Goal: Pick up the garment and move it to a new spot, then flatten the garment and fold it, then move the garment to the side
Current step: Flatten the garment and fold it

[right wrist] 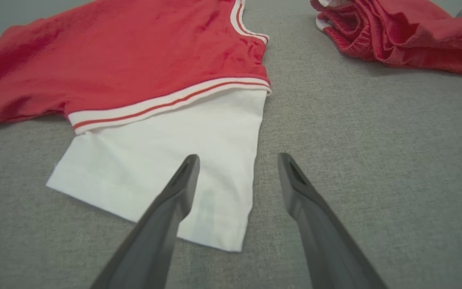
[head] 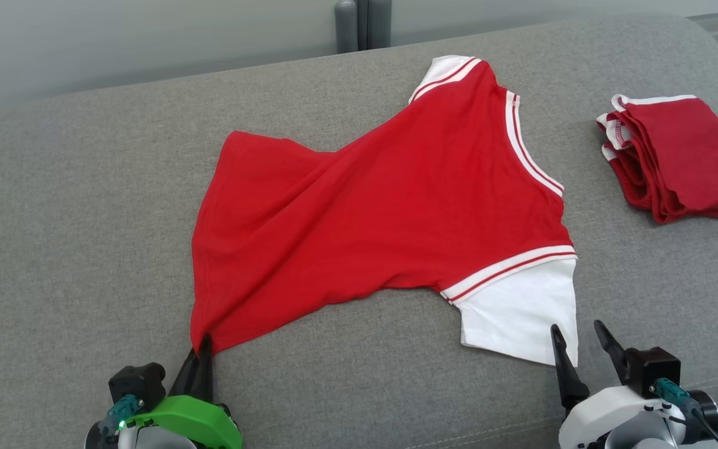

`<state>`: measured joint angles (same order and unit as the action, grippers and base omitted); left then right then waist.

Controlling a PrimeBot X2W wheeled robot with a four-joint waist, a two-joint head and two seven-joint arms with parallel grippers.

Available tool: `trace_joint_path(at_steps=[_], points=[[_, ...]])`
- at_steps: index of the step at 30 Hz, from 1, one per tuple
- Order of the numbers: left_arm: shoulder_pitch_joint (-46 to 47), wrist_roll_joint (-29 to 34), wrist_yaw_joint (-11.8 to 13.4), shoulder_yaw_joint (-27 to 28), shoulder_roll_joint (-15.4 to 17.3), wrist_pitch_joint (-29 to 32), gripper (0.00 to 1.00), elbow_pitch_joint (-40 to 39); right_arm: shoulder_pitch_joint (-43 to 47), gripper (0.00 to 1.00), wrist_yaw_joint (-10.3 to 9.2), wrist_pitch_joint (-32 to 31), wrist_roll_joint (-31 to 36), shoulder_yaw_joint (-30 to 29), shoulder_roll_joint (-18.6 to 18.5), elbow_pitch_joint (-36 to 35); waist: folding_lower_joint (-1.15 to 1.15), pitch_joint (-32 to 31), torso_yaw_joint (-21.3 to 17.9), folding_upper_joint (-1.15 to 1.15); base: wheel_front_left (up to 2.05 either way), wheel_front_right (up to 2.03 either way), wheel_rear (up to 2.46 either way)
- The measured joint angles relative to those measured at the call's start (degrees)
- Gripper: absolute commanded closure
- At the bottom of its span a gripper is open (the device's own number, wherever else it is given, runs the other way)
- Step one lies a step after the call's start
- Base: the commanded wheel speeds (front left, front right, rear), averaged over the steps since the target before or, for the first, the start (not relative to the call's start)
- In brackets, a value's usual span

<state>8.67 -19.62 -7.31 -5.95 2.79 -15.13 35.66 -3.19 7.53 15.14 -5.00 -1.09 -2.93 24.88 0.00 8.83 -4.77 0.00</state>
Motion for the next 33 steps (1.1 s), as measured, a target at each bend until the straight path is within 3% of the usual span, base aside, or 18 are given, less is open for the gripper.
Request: trace_joint_path(at_steps=[12, 13, 14, 15, 16, 25, 33], points=[[-0.59, 0.54, -0.08, -1.51, -0.02, -0.01, 1.0, -0.54, -1.27, 0.0, -0.01, 0.12, -2.26, 0.42, -0.03, 9.17, 0.0, 0.28, 2.42, 0.0, 0.0, 0.0, 0.0], [-0.59, 0.49, -0.08, -1.6, -0.02, 0.0, 1.0, -0.57, -1.67, 0.11, -0.03, 0.16, -2.35, 0.57, -0.04, 9.85, 0.0, 0.23, 2.48, 0.0, 0.0, 0.0, 0.0], [-0.58, 0.48, -0.08, -1.69, -0.02, 0.0, 1.0, -0.59, -2.04, 0.32, -0.04, 0.19, -2.43, 0.91, -0.08, 10.61, 0.0, 0.16, 2.53, 0.0, 0.0, 0.0, 0.0], [-0.59, 0.47, -0.08, -1.79, -0.02, 0.0, 1.0, -0.62, -2.52, 0.82, -0.04, 0.42, -2.67, 1.42, -0.12, 11.69, 0.0, 0.06, 2.57, 0.0, 0.0, 0.0, 0.0], [-0.59, 0.43, -0.08, -1.91, -0.02, -0.01, 1.0, -0.62, -2.96, 1.0, -0.04, 0.52, -3.26, 1.59, -0.14, 12.73, 0.0, -0.07, 2.59, 0.0, 0.0, 0.0, 0.0], [-4.25, 0.07, -0.08, -1.69, -0.02, -0.01, 1.0, 0.7, -1.24, 1.0, 0.01, 0.08, -4.59, 0.36, -0.64, 14.02, 0.0, -4.39, 2.34, 0.0, 0.0, 0.0, 0.0], [-7.2, 0.01, -0.08, -1.69, -0.03, 0.0, 1.0, 1.15, 2.08, 1.0, 0.01, 0.0, -5.61, -1.65, -0.98, 8.62, 0.0, -9.71, 1.86, 0.0, 0.0, 0.0, 0.0]])
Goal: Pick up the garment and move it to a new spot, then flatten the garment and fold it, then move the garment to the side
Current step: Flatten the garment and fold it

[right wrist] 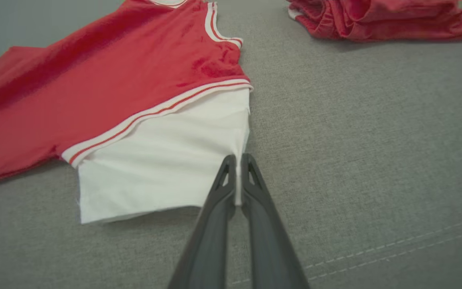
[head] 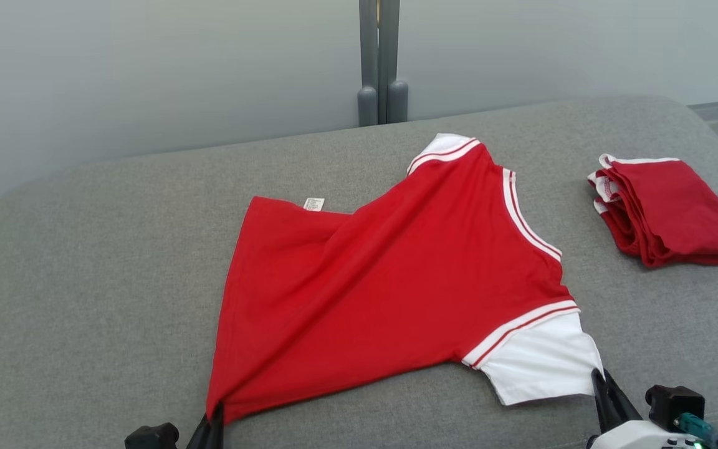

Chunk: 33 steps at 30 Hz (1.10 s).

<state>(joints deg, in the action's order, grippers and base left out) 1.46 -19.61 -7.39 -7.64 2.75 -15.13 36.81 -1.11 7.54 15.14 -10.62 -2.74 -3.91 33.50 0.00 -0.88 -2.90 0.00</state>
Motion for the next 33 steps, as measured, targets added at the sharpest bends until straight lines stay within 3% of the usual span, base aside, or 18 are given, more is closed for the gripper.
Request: trace_joint_path(at_steps=[8, 12, 18, 26, 33], points=[[1.02, -0.48, 0.0, -0.34, 0.02, 0.0, 1.0, -3.52, 0.44, 1.0, -0.01, -0.01, -2.82, -0.91, -0.1, -12.83, 0.0, -2.62, 0.19, 0.0, 0.0, 0.0, 0.0], [8.28, -0.47, -0.01, -2.92, 0.87, 0.0, 1.0, -3.52, -5.09, 1.0, -0.02, -0.01, -2.7, 0.02, -1.4, -16.42, 0.0, -1.16, 0.32, 0.0, 0.0, 0.0, 0.0], [24.64, -1.88, 0.0, -8.28, 6.25, 0.0, 1.0, -1.13, -17.94, 1.0, -0.02, -0.01, -1.69, 1.48, -4.72, -17.45, 0.0, 2.85, 0.48, 0.0, 0.0, 0.0, 0.0], [47.49, -5.58, -0.01, -17.98, 12.12, 0.66, 1.0, 5.57, -38.36, 1.0, -0.02, -0.01, 1.8, 4.56, -7.81, -10.65, 0.0, 11.73, 0.98, 0.0, 0.0, 0.0, 0.0], [65.26, -2.75, -0.1, -21.43, 15.24, 0.35, 1.0, 10.49, -57.83, 1.0, -0.01, 0.0, 6.3, 3.11, -7.55, -4.53, 0.01, 20.56, 1.53, 0.0, 0.0, 0.0, 0.0]])
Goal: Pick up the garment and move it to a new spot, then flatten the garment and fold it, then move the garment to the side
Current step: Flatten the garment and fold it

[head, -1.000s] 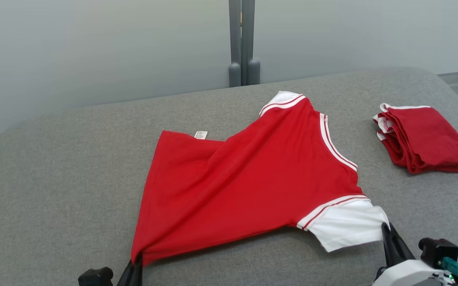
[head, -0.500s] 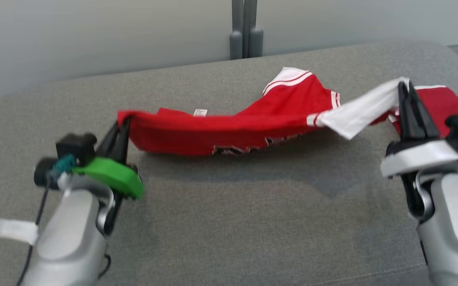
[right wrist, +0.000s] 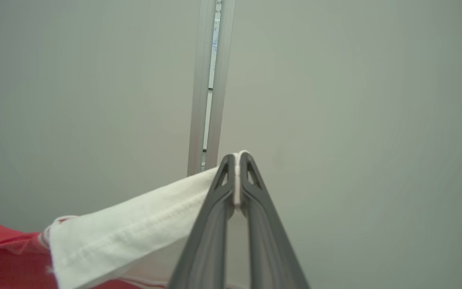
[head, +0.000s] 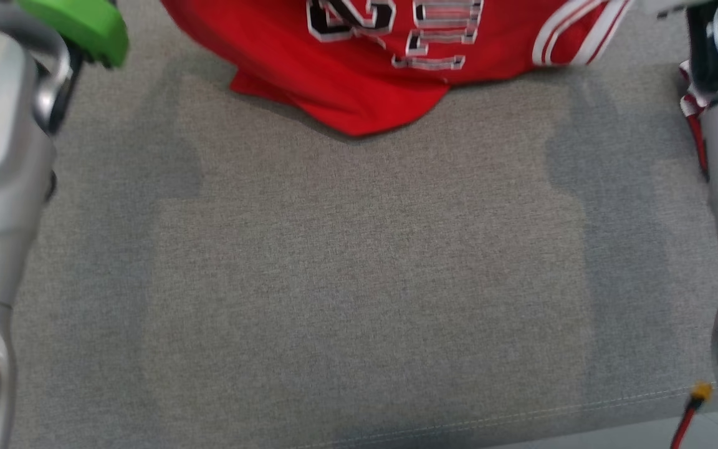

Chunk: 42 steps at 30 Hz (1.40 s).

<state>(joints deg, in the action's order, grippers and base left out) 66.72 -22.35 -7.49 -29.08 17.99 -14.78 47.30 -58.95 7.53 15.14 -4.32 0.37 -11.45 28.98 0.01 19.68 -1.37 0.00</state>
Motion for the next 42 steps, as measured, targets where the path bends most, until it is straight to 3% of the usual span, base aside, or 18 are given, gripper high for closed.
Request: trace_joint_path(at_steps=[6, 10, 17, 25, 31, 36, 42], points=[[13.36, 6.78, 2.61, 1.8, 1.89, -0.24, 1.0, -4.13, -16.81, 1.0, 0.0, -0.01, 9.05, -4.49, -0.82, 3.61, 0.0, 5.77, 0.49, 0.0, 0.0, 0.0, 0.0], [21.35, 10.62, 3.65, 3.89, 2.2, -0.26, 1.0, -9.38, -27.67, 1.0, 0.0, 0.0, 16.67, -10.22, -0.8, 0.27, 0.0, 7.96, 0.84, 0.0, 0.0, 0.0, 0.0], [22.58, 11.9, 2.93, 7.36, 2.66, -0.36, 1.0, -14.05, -31.77, 1.0, -0.01, 0.01, 19.35, -10.96, 0.32, -5.7, -0.01, 10.24, 0.67, 0.0, 0.0, 0.0, 0.0], [14.41, 10.37, 0.53, 8.23, 2.6, -0.35, 1.0, -11.27, -24.26, 1.0, 0.0, 0.0, 15.33, -11.51, 0.31, -4.08, -0.01, 16.72, 0.3, 0.0, 0.0, 0.0, 0.0], [4.23, 8.15, 0.18, 9.69, 1.29, -0.35, 1.0, -10.43, -13.05, 1.0, 0.0, -0.01, 7.21, -8.03, 0.1, -3.32, 0.0, 20.95, -0.24, 0.0, 0.0, 0.0, 0.0], [-6.3, 7.21, 0.09, 7.2, -0.66, -0.35, 1.0, -10.45, -1.54, 1.0, 0.0, -0.01, -0.48, -6.76, -1.7, -5.98, 0.0, 20.43, -0.95, 0.0, 0.0, 0.0, 0.0], [-16.44, 3.77, 0.02, 10.78, -3.49, -0.41, 1.0, -11.36, 11.89, 1.0, 0.0, -0.01, -7.3, -6.89, -1.94, -8.51, -0.01, 16.36, -1.37, 0.0, 0.0, 0.0, 0.0]])
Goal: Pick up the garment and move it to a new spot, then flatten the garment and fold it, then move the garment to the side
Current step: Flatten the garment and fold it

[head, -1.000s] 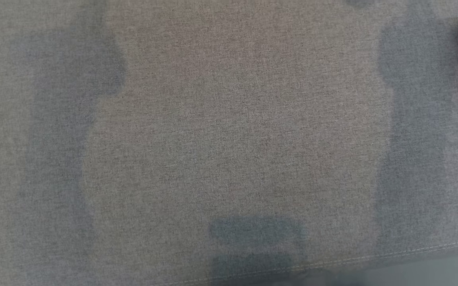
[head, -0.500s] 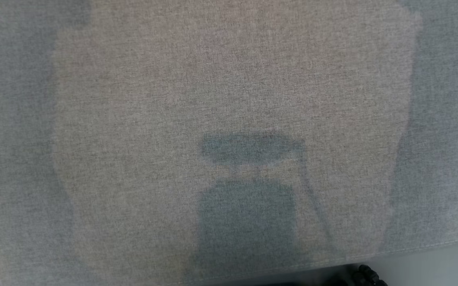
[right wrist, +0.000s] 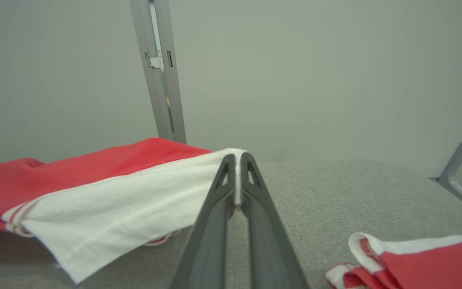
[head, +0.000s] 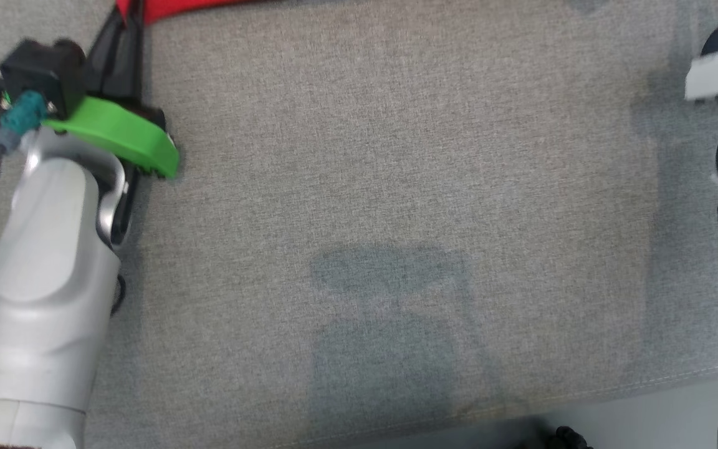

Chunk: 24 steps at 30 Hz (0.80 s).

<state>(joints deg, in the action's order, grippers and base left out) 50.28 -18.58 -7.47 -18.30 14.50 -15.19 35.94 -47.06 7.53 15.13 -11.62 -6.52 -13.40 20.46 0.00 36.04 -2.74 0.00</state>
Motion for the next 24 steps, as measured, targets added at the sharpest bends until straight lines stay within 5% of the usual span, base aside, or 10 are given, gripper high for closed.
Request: trace_joint_path(at_steps=[11, 24], points=[[-16.11, -3.93, -0.07, 2.79, -3.83, 0.01, 1.0, 1.94, 22.22, 1.0, 0.01, 0.0, -7.39, 2.21, -0.35, 2.66, -0.01, -10.46, 0.0, 0.0, 0.0, 0.0, 0.0], [-32.84, -7.53, -0.09, 6.65, -7.23, 0.03, 1.0, 4.54, 34.46, 1.0, 0.02, 0.0, -8.68, 5.95, -0.4, 9.67, -0.01, -23.15, -0.02, 0.0, 0.0, 0.0, 0.0]])
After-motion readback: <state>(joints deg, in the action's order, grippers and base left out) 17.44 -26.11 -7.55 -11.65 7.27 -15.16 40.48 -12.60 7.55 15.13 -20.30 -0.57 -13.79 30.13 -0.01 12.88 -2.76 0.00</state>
